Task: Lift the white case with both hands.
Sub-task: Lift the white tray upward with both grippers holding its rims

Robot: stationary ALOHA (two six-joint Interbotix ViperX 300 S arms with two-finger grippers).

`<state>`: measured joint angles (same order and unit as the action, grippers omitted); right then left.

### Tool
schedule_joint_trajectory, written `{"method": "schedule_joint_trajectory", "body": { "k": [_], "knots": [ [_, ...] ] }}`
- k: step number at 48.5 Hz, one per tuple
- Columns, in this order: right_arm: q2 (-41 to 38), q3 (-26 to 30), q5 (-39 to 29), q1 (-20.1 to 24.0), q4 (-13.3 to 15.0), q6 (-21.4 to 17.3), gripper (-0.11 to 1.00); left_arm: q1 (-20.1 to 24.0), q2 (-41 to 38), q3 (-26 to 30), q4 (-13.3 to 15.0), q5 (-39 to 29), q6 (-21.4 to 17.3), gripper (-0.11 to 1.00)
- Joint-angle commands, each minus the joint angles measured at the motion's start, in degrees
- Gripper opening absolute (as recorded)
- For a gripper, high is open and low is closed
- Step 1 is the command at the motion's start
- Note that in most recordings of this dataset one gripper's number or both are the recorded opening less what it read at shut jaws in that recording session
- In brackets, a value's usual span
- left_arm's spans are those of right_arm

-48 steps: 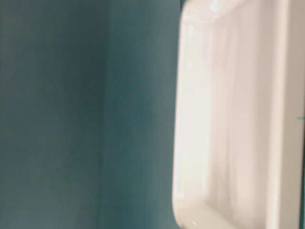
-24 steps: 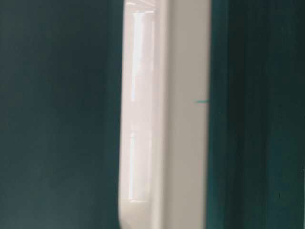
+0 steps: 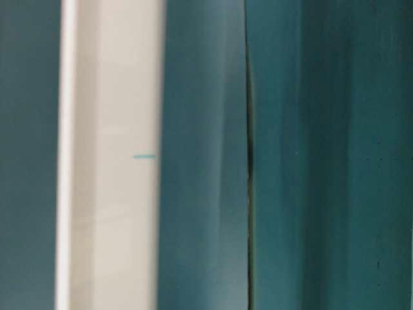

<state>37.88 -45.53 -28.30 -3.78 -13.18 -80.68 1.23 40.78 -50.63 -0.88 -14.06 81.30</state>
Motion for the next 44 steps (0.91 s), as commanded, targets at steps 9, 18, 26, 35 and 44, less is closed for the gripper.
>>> {"method": "schedule_joint_trajectory", "body": {
  "k": [9, 18, 26, 35, 44],
  "knots": [
    [-0.44, 7.82, -2.99, -0.18, 1.14, 0.00, 0.11, -0.18, -0.35, 6.77, -0.26, -1.49, 1.05, 0.07],
    [0.09, 9.84, -4.92, -0.26, 1.14, 0.00, 0.11, -0.26, 0.35, 10.55, -0.26, -5.10, 2.11, 0.07],
    [1.05, 9.93, -5.19, -0.26, 1.23, -1.05, 0.11, -0.35, 1.67, 12.30, -0.26, -7.91, 3.16, 0.07],
    [2.55, 12.48, -5.98, -0.97, 1.93, -2.11, 0.11, -0.09, 3.08, 13.62, -0.26, -9.14, 5.36, 0.07],
    [2.72, 15.47, -7.82, -1.23, 1.93, -2.20, 0.11, 0.00, 2.90, 16.26, -0.26, -9.67, 5.89, 0.07]
  ]
}}
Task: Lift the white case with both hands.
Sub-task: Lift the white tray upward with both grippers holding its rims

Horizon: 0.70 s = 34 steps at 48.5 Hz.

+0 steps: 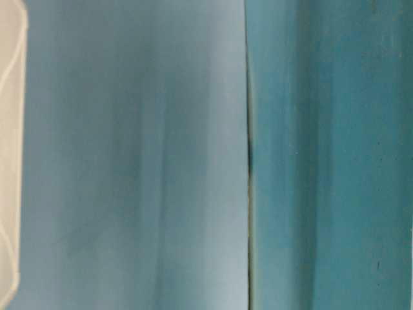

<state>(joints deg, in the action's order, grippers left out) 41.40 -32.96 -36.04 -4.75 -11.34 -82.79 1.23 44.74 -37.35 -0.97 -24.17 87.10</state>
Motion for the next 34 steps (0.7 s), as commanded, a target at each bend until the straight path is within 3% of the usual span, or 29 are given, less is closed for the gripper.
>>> {"method": "schedule_joint_trajectory", "body": {
  "k": [1, 34],
  "knots": [
    [-0.79, 3.25, -0.35, -0.26, 0.09, -0.09, 0.11, 0.00, -1.23, 3.34, -0.18, 0.44, 0.09, 0.07],
    [-0.35, 3.52, -0.79, -0.35, 0.35, 0.26, 0.11, -0.62, -3.60, 5.71, -0.35, -0.44, -0.09, 0.07]
  ]
}}
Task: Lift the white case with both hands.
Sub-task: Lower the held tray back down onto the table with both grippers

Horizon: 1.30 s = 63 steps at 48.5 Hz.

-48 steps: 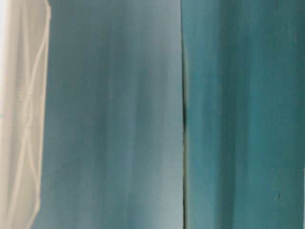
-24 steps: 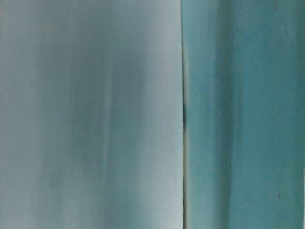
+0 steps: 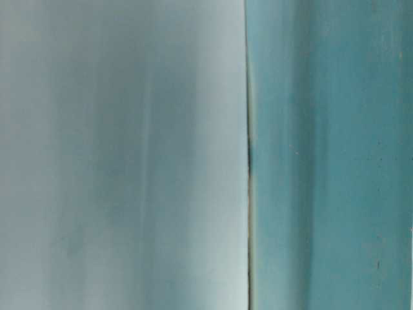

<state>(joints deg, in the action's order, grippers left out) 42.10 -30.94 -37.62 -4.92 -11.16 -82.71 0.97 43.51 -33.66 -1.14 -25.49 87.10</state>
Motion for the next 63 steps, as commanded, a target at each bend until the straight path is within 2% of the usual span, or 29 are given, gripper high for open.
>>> {"method": "schedule_joint_trajectory", "body": {
  "k": [1, 15, 21, 38, 54, 63],
  "knots": [
    [-1.05, 1.49, 0.79, -0.18, 0.26, 0.18, 0.11, -0.35, -2.37, 1.93, -0.18, 0.88, -0.09, 0.07],
    [-0.79, 0.88, 0.53, -0.18, 0.35, 0.35, 0.11, -0.44, -2.46, 1.67, -0.18, 0.62, -0.18, 0.07],
    [-1.58, -0.70, 1.23, -0.09, 0.53, 0.88, 0.11, -0.44, -2.37, -0.09, -0.18, 0.53, -0.35, 0.07],
    [-4.13, -8.88, 6.68, 0.18, 0.44, 3.78, 0.11, 1.49, -1.67, -10.02, -0.44, 2.11, -0.26, 0.07],
    [-6.06, -17.40, 10.81, 0.18, 0.44, 4.39, 0.11, 2.81, -2.46, -19.16, -0.44, 3.87, -0.18, 0.07],
    [-7.12, -23.38, 15.64, 0.00, 0.44, 4.66, 0.11, 3.43, -4.22, -23.29, -0.44, 5.10, 0.00, 0.05]
  ]
}}
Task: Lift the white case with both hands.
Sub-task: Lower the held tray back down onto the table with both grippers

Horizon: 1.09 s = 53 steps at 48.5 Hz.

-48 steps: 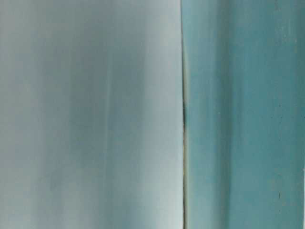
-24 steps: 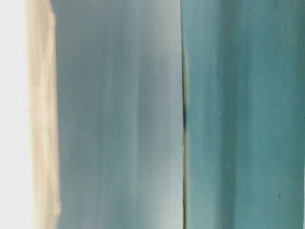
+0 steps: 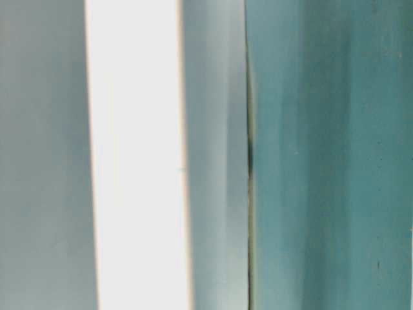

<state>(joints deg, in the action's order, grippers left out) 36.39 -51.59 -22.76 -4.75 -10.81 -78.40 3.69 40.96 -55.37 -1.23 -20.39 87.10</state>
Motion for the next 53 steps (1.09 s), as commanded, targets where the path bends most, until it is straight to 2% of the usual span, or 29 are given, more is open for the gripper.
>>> {"method": "schedule_joint_trajectory", "body": {
  "k": [1, 16, 36, 53],
  "knots": [
    [-1.58, -3.16, 1.14, -0.18, 0.09, 0.44, 0.11, 0.79, -2.02, -2.02, -0.35, 0.35, 0.00, 0.05],
    [-6.77, -8.26, 6.86, -0.09, 0.09, 2.46, 0.11, 1.05, -9.05, -5.98, -0.44, 6.15, 0.00, 0.05],
    [-17.23, -8.26, 10.20, -0.62, 0.09, 5.01, 0.10, 1.76, -17.05, -6.59, -0.44, 7.73, -0.09, 0.05],
    [-20.13, -8.79, 10.37, -4.13, 0.09, 9.14, 0.11, 2.20, -25.66, -6.77, -0.44, 11.16, -0.09, 0.05]
  ]
}}
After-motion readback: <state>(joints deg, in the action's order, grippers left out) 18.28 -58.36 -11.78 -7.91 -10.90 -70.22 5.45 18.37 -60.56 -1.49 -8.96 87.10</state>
